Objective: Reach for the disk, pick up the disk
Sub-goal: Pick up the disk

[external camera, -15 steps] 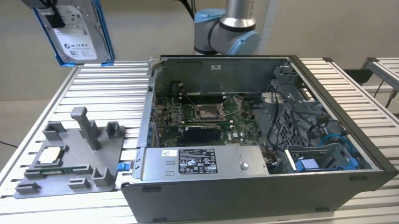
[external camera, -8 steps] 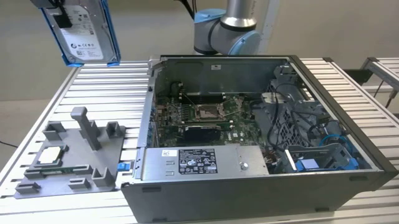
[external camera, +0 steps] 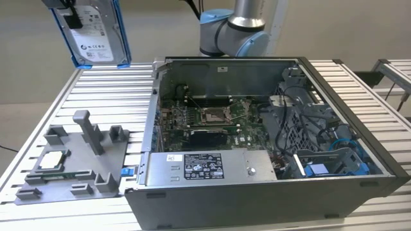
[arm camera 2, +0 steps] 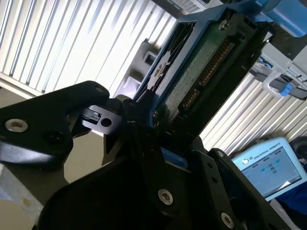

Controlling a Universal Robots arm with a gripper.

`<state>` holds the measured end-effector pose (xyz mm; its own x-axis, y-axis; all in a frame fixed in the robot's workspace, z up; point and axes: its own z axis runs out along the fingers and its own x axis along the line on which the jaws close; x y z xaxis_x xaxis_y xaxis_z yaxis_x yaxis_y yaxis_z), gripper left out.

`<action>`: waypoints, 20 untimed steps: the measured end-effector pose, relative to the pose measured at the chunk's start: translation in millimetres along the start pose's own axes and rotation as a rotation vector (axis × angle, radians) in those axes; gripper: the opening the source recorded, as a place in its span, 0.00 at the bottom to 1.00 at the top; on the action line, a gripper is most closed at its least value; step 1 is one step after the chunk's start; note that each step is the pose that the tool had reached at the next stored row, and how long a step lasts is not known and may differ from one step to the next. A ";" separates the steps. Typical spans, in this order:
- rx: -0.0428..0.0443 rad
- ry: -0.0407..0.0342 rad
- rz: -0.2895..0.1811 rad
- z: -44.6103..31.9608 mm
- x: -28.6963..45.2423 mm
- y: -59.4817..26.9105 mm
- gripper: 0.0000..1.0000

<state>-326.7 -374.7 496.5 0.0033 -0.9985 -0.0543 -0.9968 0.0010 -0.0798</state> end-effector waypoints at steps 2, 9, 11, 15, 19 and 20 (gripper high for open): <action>0.0000 0.0000 0.000 0.3 0.0 -3.6 0.00; -0.0001 0.0001 0.000 1.2 0.1 -15.9 0.00; -0.0001 0.0000 0.000 1.6 0.1 -20.0 0.00; -0.0001 0.0000 0.000 2.2 0.1 -27.8 0.00; -0.0003 0.0001 0.000 2.8 0.1 -35.8 0.00; -0.0002 0.0000 0.000 3.0 0.1 -37.8 0.00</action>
<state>-288.8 -374.7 496.5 0.0033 -0.9985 -0.0543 -0.9968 0.0010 -0.0796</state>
